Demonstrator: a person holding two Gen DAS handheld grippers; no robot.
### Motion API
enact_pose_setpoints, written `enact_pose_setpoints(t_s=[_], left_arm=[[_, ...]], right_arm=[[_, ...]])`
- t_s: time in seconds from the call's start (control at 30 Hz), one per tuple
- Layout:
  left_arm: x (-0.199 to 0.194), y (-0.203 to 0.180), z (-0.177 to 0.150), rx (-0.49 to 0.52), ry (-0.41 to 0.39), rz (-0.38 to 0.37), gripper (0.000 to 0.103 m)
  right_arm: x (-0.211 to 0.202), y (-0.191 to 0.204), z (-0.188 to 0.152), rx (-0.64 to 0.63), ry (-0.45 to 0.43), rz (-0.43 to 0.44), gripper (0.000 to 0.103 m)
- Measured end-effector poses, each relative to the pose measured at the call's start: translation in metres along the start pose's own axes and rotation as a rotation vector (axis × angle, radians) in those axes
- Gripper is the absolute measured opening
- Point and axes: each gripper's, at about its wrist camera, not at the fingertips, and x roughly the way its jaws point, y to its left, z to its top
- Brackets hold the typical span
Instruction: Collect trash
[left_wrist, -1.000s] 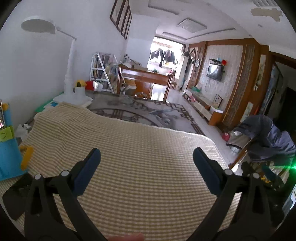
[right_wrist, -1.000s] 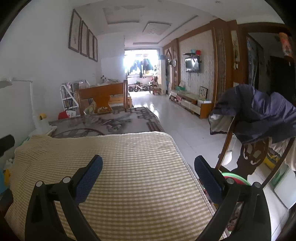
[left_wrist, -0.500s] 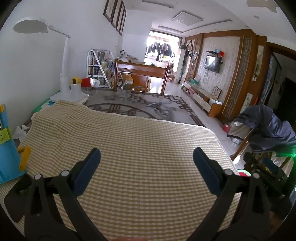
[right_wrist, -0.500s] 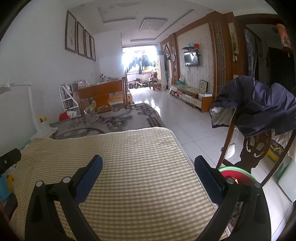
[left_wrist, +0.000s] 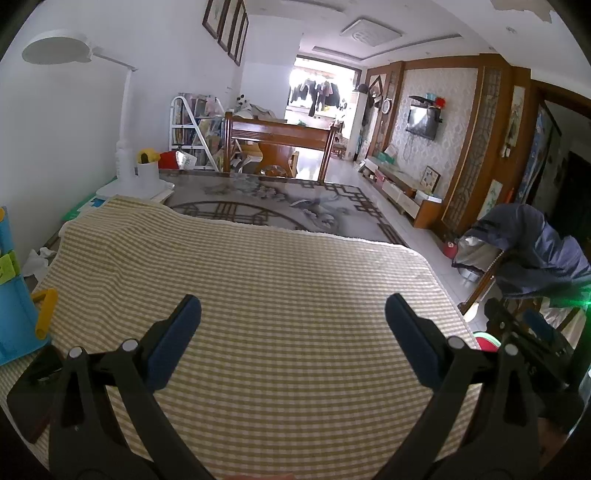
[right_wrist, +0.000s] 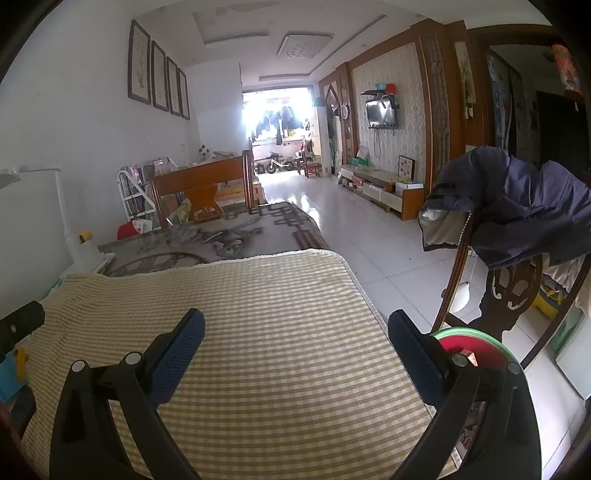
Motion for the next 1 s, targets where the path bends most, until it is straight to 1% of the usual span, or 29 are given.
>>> enact_pose_setpoints(t_s=[0.33,0.8,0.9,1.0], left_arm=[[0.004,-0.001,-0.003,0.0,0.025,-0.004,0.098],[0.004,-0.005,-0.005,0.015,0.032,-0.006,0.098],[0.005,-0.008,-0.006,0.035,0.03,0.003,0.098],[0.008,-0.003,-0.005,0.014,0.045,0.028,0.098]], right_arm=[[0.002,0.001,-0.001,0.01,0.015,-0.001,0.096],[0.006,0.004,-0.005,0.014,0.05,0.001,0.096],[0.018,0.009,-0.005,-0.007,0.098,0.03,0.096],[0.049,0.017,-0.008,-0.038,0.201,0.061,0.096]])
